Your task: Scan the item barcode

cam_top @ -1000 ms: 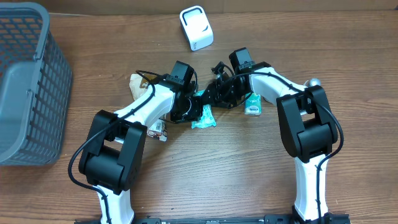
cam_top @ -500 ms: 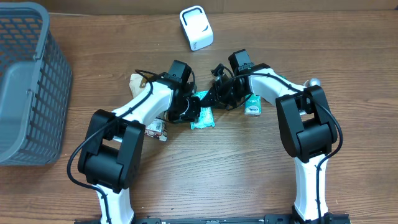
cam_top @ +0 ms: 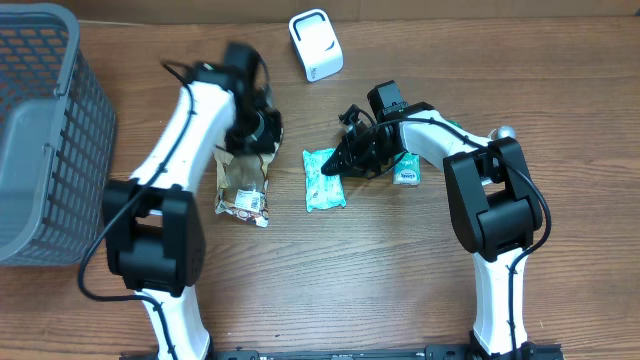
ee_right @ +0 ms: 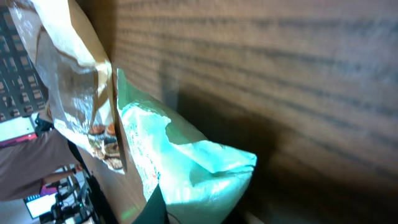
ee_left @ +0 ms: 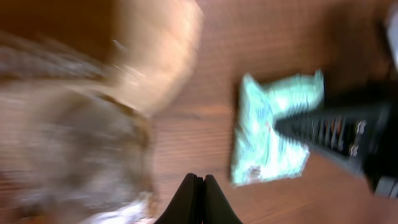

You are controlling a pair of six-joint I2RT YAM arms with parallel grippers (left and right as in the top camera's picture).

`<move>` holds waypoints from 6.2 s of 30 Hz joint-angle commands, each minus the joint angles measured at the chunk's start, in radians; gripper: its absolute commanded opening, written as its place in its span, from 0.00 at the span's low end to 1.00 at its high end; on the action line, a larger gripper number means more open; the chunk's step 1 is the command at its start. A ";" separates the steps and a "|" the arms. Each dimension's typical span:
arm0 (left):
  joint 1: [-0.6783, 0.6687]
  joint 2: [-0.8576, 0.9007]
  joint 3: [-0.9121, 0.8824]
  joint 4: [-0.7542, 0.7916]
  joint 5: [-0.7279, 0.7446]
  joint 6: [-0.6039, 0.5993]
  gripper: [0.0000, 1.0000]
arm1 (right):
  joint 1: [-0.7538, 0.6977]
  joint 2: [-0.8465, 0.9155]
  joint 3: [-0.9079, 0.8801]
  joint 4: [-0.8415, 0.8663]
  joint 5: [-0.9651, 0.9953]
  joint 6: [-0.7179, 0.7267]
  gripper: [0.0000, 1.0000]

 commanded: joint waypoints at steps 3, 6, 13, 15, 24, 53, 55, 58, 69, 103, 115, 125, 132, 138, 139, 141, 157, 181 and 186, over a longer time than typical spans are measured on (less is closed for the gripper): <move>0.080 0.000 0.085 -0.036 -0.255 0.027 1.00 | -0.001 -0.095 -0.023 -0.065 0.034 -0.063 0.04; 0.107 0.000 0.084 -0.034 -0.285 0.026 0.99 | 0.001 -0.161 -0.023 -0.105 0.024 -0.089 0.04; 0.122 0.001 0.084 -0.034 -0.286 0.026 1.00 | 0.004 -0.324 -0.023 -0.149 -0.013 -0.090 0.04; 0.122 0.001 0.084 -0.034 -0.286 0.026 1.00 | 0.004 -0.350 -0.023 -0.161 -0.013 -0.089 0.04; 0.122 0.001 0.084 -0.034 -0.286 0.026 1.00 | 0.003 -0.366 -0.023 -0.236 -0.013 -0.088 0.04; 0.122 0.001 0.084 -0.034 -0.286 0.026 0.99 | 0.003 -0.366 -0.023 -0.262 0.137 -0.089 0.04; 0.122 0.001 0.084 -0.034 -0.286 0.026 0.99 | 0.003 -0.366 -0.023 -0.261 0.137 -0.089 0.04; 0.122 0.001 0.084 -0.034 -0.286 0.026 0.99 | 0.003 -0.366 -0.023 -0.259 0.137 -0.089 0.04; 0.122 0.001 0.084 -0.034 -0.286 0.026 1.00 | 0.004 -0.365 -0.023 -0.219 0.094 -0.046 0.04; 0.122 0.001 0.084 -0.034 -0.286 0.026 1.00 | -0.011 -0.365 -0.004 -0.158 0.081 0.056 0.04; 0.122 0.001 0.084 -0.034 -0.285 0.026 1.00 | -0.005 -0.365 0.177 -0.141 0.148 0.055 0.04; 0.122 0.001 0.084 -0.034 -0.286 0.026 1.00 | 0.031 -0.365 0.671 -0.107 0.597 -0.121 0.04; 0.122 0.001 0.084 -0.034 -0.286 0.026 1.00 | 0.092 -0.335 0.690 0.083 0.832 -0.424 0.04; 0.122 0.001 0.084 -0.034 -0.286 0.026 0.99 | 0.142 -0.238 0.689 0.168 0.963 -0.660 0.04; 0.122 0.001 0.084 -0.034 -0.286 0.026 1.00 | 0.148 -0.216 0.689 0.175 0.970 -0.707 0.04; 0.122 0.001 0.084 -0.034 -0.286 0.026 1.00 | 0.155 -0.180 0.689 0.189 0.980 -0.788 0.04; 0.122 0.001 0.084 -0.031 -0.285 0.026 0.99 | 0.161 0.084 0.682 0.445 1.072 -0.785 0.04; 0.122 0.001 0.084 -0.031 -0.285 0.026 0.99 | 0.164 0.262 0.681 0.615 1.211 -0.685 0.04; 0.122 0.000 0.084 -0.031 -0.286 0.026 1.00 | 0.175 0.273 0.678 0.616 1.180 -0.662 0.04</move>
